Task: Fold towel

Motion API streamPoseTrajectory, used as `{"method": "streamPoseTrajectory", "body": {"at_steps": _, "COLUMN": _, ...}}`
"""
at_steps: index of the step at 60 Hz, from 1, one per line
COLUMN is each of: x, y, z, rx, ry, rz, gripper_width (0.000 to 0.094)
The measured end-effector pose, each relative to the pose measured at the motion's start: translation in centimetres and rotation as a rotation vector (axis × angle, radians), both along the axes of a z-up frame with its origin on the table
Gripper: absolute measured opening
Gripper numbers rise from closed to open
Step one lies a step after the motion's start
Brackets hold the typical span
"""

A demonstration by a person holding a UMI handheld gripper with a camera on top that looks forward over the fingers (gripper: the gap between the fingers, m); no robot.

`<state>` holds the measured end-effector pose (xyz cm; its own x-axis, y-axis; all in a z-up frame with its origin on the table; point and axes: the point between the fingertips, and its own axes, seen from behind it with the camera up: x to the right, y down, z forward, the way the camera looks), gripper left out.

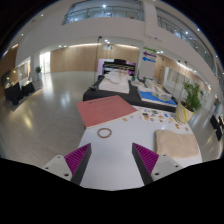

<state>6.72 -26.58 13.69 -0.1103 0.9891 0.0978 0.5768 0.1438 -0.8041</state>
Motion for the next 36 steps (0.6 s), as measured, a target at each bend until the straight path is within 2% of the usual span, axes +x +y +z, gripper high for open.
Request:
{"method": "streamPoseTrajectory", "body": {"at_steps": 7, "x": 2.0, "y": 2.6, "z": 0.7, "rx": 0.032, "ry": 0.001, "rz": -0.096, "gripper_width": 0.0855}}
{"method": "streamPoseTrajectory", "body": {"at_steps": 8, "x": 0.0, "y": 4.6, "z": -0.2, "rx": 0.033, "ry": 0.001, "rz": -0.108, "gripper_width": 0.0854}}
{"method": "streamPoseTrajectory", "body": {"at_steps": 20, "x": -3.0, "y": 14.2, "z": -2.1, "rx": 0.056, "ry": -0.007, "rz": -0.271, "gripper_width": 0.0855}}
{"method": "streamPoseTrajectory", "body": {"at_steps": 28, "x": -4.5, "y": 18.6, "z": -3.2, "rx": 0.084, "ry": -0.01, "rz": -0.327, "gripper_width": 0.0855}}
{"method": "streamPoseTrajectory", "body": {"at_steps": 36, "x": -6.7, "y": 21.1, "z": -5.4, "rx": 0.081, "ry": -0.017, "rz": -0.33, "gripper_width": 0.0852}}
